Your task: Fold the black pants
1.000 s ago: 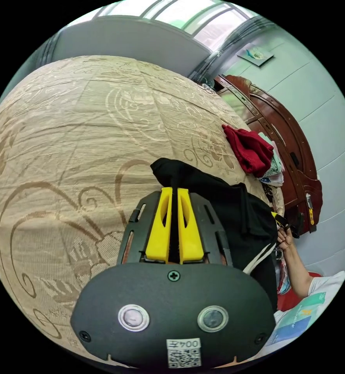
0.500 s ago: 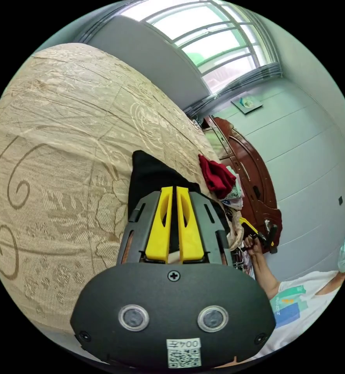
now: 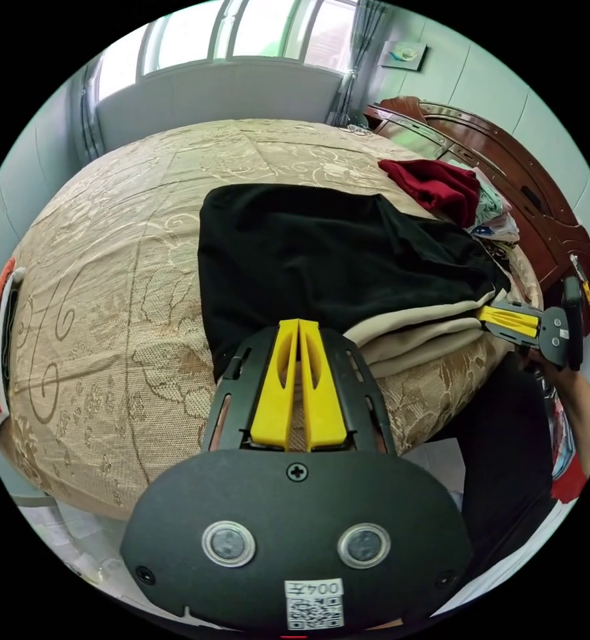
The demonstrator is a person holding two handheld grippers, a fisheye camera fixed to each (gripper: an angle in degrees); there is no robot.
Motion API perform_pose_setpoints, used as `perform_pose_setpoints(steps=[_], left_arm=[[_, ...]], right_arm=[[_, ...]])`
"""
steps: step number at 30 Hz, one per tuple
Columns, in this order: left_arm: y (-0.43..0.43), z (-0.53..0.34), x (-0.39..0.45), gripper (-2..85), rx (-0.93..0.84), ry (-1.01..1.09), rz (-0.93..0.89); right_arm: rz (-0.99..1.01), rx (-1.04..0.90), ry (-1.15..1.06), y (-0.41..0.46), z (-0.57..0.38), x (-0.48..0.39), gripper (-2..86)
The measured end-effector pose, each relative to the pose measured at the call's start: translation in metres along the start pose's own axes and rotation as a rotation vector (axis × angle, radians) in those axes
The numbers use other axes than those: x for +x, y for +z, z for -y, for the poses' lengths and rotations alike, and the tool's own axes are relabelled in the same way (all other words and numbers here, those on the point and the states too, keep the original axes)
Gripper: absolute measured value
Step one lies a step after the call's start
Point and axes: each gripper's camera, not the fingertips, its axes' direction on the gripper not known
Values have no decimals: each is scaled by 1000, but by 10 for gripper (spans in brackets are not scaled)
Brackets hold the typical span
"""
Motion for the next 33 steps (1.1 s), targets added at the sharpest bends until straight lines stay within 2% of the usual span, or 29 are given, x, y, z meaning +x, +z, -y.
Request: perform_pose_setpoints(steps=[2, 5, 8, 10, 12, 15, 21, 23, 30, 33], left_arm=[[0, -1, 3, 2, -5, 16, -5], [2, -2, -3, 2, -18, -47, -94], [1, -3, -11, 3, -41, -94, -170], [-2, -6, -16, 5, -42, -109, -193], [-6, -10, -20, 5, -36, -121, -206], [-11, -20, -22, 7, -1, -136, -203], [-18, -30, -21, 7, 31, -179, -203], [-19, -33, -21, 7, 41, -181, -209], [-25, -42, -28, 7, 61, -213, -263], [-28, -44, -29, 6, 64, -213, -271]], right_arm=[[27, 21, 10, 0, 5, 2, -6], [129, 73, 170, 0, 5, 16, -4], [146, 127, 239, -6, 1, 16, 6], [189, 194, 312, -23, -8, 27, 38], [149, 301, 395, -50, -16, 44, 69], [69, 332, 275, -63, 17, 48, 94], [67, 258, -118, -28, 118, 7, 111], [63, 243, -174, -17, 139, -4, 113], [80, 178, -234, 33, 165, -18, 113], [16, 172, -144, 47, 162, 2, 57]])
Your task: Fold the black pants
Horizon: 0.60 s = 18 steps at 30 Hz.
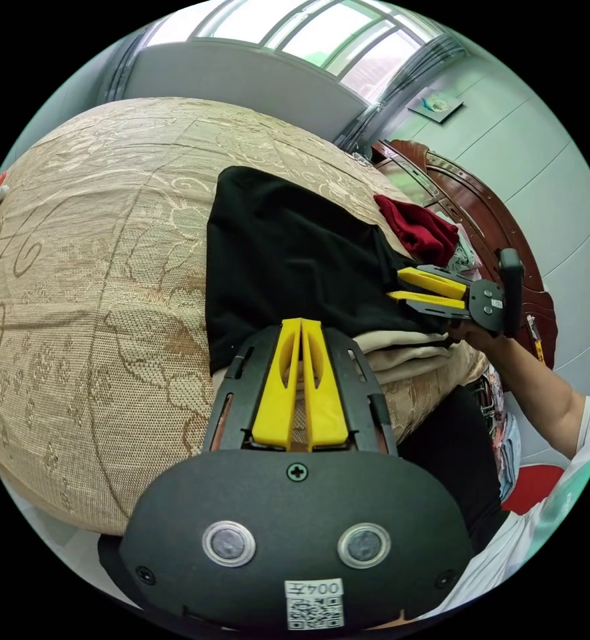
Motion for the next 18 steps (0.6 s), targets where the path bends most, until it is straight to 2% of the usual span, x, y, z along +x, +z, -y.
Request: perform_pose_setpoints(steps=[4, 7, 9, 12, 15, 18], left_arm=[[-4, -3, 0, 6, 6, -4, -9], [-7, -5, 0, 6, 9, -10, -17], [-9, -6, -1, 6, 9, -12, -22], [-12, -7, -1, 6, 11, -19, -33], [-14, -9, -1, 6, 15, -20, -37], [-17, -11, -2, 7, 20, -23, -48]], right_arm=[[94, -24, 157, 17, -17, 49, 33], [226, -17, 416, 32, -40, 115, 34], [340, -33, 682, 55, -75, 172, 40], [395, -88, 887, 88, -131, 219, 60], [395, -43, 971, 86, -188, 239, 75], [436, 17, 939, 71, -239, 227, 82]])
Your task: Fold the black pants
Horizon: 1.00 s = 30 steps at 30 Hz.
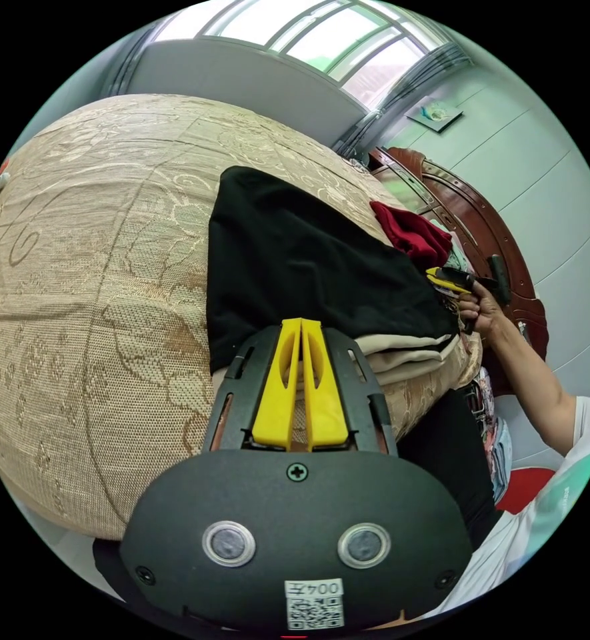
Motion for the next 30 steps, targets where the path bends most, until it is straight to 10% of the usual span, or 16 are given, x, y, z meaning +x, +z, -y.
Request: perform_pose_setpoints(steps=[30], left_arm=[[-66, -50, 47, 1, 85, -2, -176]], right_arm=[[92, -138, -72, 67, -147, 118, 40]])
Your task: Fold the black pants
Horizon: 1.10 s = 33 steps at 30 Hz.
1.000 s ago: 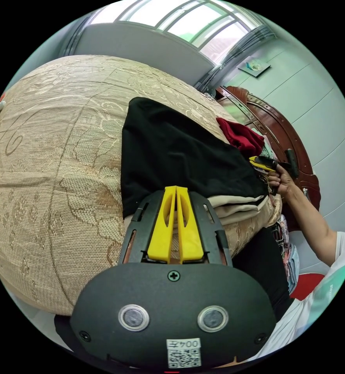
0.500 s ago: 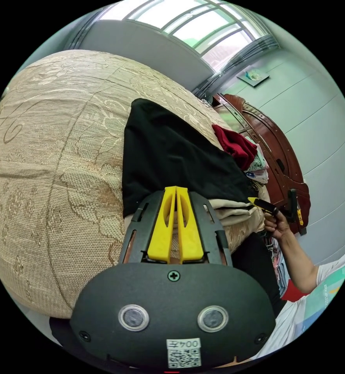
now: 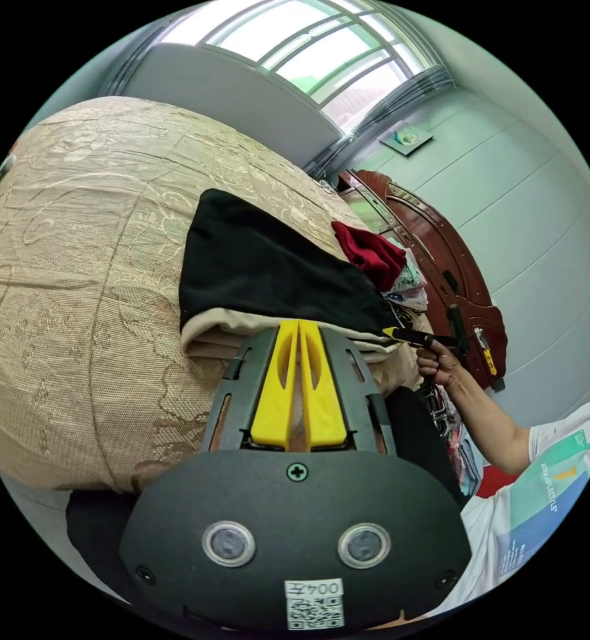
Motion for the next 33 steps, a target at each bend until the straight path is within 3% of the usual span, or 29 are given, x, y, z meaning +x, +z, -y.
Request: perform_pose_setpoints(steps=[12, 19, 23, 29, 33], left_arm=[[86, -18, 116, 2, -140, 208, -46], [114, -4, 133, 2, -143, 152, -22], [111, -9, 125, 2, -155, 114, -47], [79, -14, 110, 2, -110, 72, -77], [44, -12, 89, 1, -27, 25, -59]], right_arm=[[278, 31, 168, -28, 17, 37, 36], [157, -16, 183, -12, 5, 60, 39], [122, -96, 210, 29, -20, 105, 52], [383, 101, 338, 30, -73, 163, 99], [433, 139, 369, 36, -90, 175, 98]])
